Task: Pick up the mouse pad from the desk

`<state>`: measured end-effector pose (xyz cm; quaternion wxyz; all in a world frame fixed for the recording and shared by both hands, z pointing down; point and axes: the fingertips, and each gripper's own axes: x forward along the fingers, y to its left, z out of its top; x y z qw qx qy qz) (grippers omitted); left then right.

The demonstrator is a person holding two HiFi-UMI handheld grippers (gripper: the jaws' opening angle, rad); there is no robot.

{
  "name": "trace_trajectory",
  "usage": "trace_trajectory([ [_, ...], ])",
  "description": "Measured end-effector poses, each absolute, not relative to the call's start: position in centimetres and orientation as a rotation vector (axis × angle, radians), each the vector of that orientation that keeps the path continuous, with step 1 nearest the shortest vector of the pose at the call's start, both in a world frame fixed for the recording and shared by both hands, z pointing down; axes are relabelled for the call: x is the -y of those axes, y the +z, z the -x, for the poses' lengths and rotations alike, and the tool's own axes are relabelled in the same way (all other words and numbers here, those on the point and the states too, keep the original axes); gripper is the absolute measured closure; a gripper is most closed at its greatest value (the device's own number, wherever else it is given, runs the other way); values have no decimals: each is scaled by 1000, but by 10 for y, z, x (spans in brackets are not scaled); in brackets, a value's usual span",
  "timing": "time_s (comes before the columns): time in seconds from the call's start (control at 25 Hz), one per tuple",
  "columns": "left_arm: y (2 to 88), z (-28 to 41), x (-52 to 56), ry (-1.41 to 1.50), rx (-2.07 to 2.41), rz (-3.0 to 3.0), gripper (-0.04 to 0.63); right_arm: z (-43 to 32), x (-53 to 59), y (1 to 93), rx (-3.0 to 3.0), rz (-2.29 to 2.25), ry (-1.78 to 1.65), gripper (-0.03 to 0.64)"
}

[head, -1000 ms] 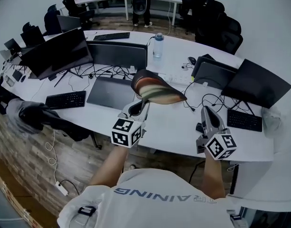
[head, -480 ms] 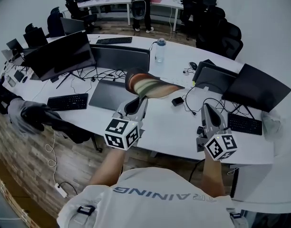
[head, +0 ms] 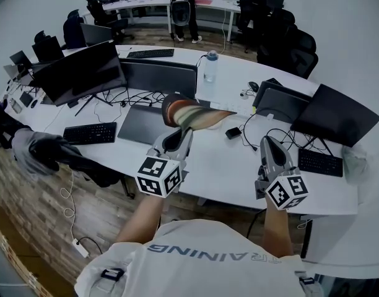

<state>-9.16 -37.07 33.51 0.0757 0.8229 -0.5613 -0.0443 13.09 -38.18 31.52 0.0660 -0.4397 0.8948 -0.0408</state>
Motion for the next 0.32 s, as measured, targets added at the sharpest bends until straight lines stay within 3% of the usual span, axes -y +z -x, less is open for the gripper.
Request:
trace_trajectory([
  [0.32, 342, 88, 369, -120, 1666, -2464, 561, -132, 381, 323, -2713, 1323, -147, 603],
])
